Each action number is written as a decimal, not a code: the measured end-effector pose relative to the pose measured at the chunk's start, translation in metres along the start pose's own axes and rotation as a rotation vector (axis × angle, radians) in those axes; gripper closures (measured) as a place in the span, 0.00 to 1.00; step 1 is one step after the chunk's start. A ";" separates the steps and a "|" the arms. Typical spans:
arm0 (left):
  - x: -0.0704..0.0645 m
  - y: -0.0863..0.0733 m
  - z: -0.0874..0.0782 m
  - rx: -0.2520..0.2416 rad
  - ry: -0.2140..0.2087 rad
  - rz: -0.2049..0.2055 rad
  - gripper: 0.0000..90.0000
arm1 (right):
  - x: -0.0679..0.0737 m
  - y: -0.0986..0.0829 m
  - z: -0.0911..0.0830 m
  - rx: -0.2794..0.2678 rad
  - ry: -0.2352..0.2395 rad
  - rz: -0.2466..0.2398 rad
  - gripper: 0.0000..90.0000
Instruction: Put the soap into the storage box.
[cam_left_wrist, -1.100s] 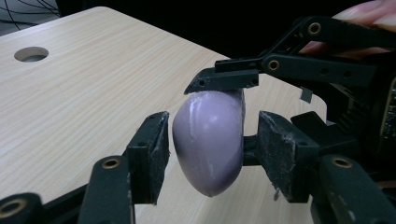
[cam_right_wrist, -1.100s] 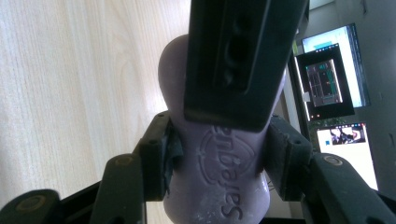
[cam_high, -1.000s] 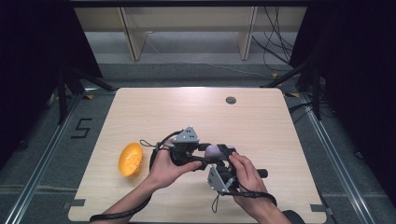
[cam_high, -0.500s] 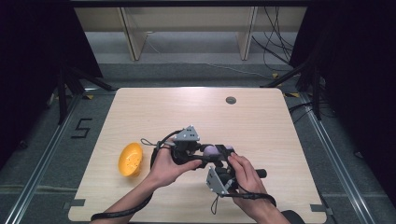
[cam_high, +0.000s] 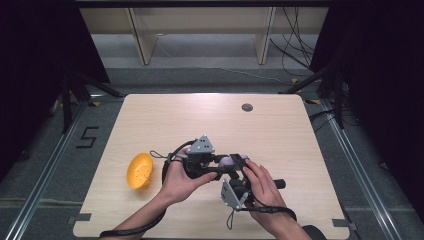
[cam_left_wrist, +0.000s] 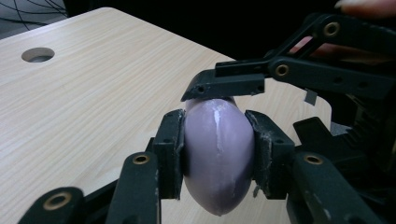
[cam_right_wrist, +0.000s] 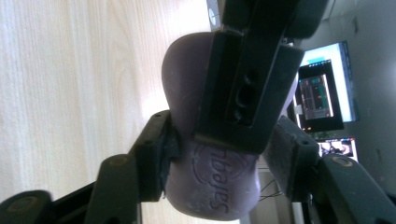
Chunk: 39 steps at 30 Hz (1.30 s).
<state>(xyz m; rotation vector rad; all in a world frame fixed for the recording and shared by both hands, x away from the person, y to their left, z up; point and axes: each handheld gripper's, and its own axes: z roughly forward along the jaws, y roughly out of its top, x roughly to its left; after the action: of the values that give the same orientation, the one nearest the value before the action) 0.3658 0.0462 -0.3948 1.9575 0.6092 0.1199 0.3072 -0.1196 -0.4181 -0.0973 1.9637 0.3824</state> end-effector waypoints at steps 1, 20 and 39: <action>0.000 0.000 0.000 0.001 0.009 -0.004 0.65 | 0.000 0.000 0.000 0.003 0.000 -0.001 0.49; 0.009 -0.003 -0.005 -0.021 0.113 -0.020 0.65 | -0.005 -0.018 -0.010 0.001 -0.010 0.109 0.38; 0.014 -0.009 -0.022 -0.073 0.285 -0.054 0.65 | -0.002 -0.041 -0.015 0.035 0.039 0.304 0.43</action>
<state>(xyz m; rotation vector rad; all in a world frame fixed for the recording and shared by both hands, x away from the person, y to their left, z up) 0.3675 0.0737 -0.3956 1.8655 0.8314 0.3875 0.3048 -0.1634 -0.4198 0.2199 2.0265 0.5468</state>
